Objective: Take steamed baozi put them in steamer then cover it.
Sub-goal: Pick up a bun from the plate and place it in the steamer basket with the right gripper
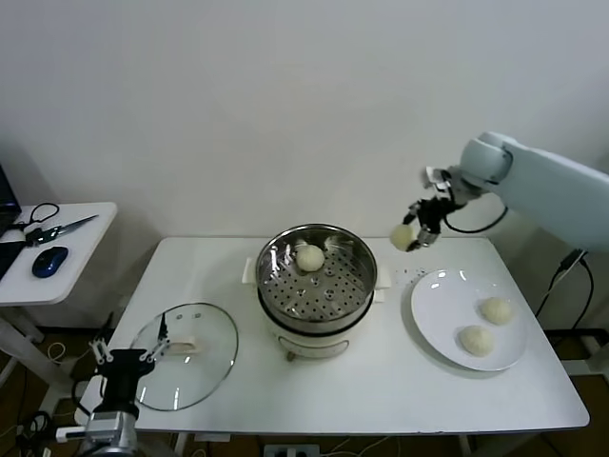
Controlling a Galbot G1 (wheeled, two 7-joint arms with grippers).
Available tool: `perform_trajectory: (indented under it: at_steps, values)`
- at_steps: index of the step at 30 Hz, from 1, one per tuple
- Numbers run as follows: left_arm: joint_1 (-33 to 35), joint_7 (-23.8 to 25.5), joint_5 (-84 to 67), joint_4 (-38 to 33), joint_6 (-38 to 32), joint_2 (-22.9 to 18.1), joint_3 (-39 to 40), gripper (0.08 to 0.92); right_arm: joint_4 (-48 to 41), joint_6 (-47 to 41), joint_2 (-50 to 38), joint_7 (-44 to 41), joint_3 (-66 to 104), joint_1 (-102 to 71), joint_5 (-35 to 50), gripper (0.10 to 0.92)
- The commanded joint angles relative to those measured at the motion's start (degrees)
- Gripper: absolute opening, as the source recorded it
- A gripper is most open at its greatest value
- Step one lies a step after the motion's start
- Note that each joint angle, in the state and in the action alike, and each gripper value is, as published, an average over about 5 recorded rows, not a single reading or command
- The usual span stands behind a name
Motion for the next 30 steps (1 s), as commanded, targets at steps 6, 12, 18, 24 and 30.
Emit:
perform_trajectory:
  at_steps: [6,12,18,24,30]
  values:
    - [0.6,0.1,0.8,0.0,-0.5,0.4,0.6,0.823,7.8,-7.1,10.7,7.9,-6.6,7.4,11.7,0.668]
    - [0.2,0.2,0.5,0.7,-0.7,1.0,0.5,0.823,8.6,-11.0,15.5,12.4,-8.0,3.1,10.5,0.670]
    - [-0.1,0.3,0.5,0.8,-0.7,1.1,0.6,0.823,6.3,-13.5,20.7,15.9,-9.1,-0.8,10.1,0.670]
    - [0.2,0.3,0.2,1.3,-0.9,1.4,0.4,0.823,4.0,-13.5,23.7,16.6,-9.1,-3.3,10.8,0.670]
    - [0.2,0.3,0.2,1.4,-0.8,1.6,0.3,0.823,2.2,-13.2,24.6,16.4,-9.6,-4.8,10.7,0.670]
